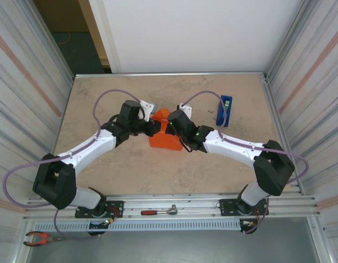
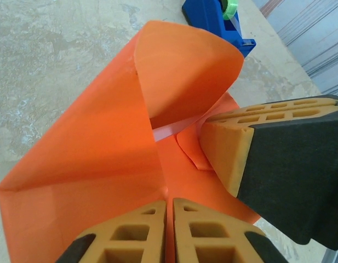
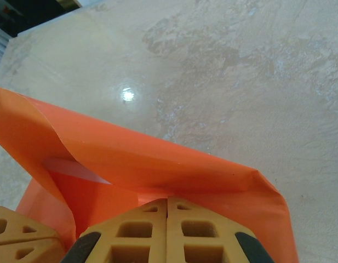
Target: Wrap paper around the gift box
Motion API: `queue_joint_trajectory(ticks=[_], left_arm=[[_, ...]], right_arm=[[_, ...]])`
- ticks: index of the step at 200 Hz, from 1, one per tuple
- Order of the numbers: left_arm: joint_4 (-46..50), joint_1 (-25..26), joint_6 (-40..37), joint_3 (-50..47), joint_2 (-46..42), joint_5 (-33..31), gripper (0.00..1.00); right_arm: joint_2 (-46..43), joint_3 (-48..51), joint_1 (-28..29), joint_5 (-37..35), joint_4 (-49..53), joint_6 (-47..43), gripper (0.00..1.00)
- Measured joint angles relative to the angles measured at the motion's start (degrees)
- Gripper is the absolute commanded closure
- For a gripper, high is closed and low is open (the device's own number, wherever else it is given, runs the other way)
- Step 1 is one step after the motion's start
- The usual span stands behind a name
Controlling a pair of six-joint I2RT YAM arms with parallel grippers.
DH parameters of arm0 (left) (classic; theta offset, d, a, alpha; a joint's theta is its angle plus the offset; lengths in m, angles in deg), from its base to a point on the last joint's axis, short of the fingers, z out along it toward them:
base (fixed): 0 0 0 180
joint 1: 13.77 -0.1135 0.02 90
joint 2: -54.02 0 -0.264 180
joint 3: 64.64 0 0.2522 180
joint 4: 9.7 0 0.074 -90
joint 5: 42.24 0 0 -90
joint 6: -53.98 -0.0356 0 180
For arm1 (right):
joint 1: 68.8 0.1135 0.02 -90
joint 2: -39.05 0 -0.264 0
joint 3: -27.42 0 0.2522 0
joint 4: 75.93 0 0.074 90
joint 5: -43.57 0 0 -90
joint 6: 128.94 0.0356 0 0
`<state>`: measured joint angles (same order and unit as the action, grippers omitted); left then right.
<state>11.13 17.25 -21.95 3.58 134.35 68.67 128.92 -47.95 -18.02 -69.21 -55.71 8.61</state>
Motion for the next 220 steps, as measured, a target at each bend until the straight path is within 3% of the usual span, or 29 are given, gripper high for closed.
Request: queue_joint_trajectory(ticks=[69,133,177,220], left_arm=[[2.23,0.26,-0.57,0.68,-0.76,-1.57,0.86],[1.29,-10.80,4.24,2.40,-5.64,4.74,0.84],[-1.09,-9.77,7.30,1.86,-4.15,7.30,0.84],[-1.36,-5.22,8.24,1.20,-3.48,7.30,0.85]], right_arm=[[-0.13,0.20,0.00,0.04,-0.22,0.22,1.00],[-0.35,0.72,0.00,0.02,-1.03,0.42,1.00],[-0.37,0.76,0.00,0.02,-1.07,0.42,1.00],[-0.37,0.76,0.00,0.04,-1.07,0.44,1.00]])
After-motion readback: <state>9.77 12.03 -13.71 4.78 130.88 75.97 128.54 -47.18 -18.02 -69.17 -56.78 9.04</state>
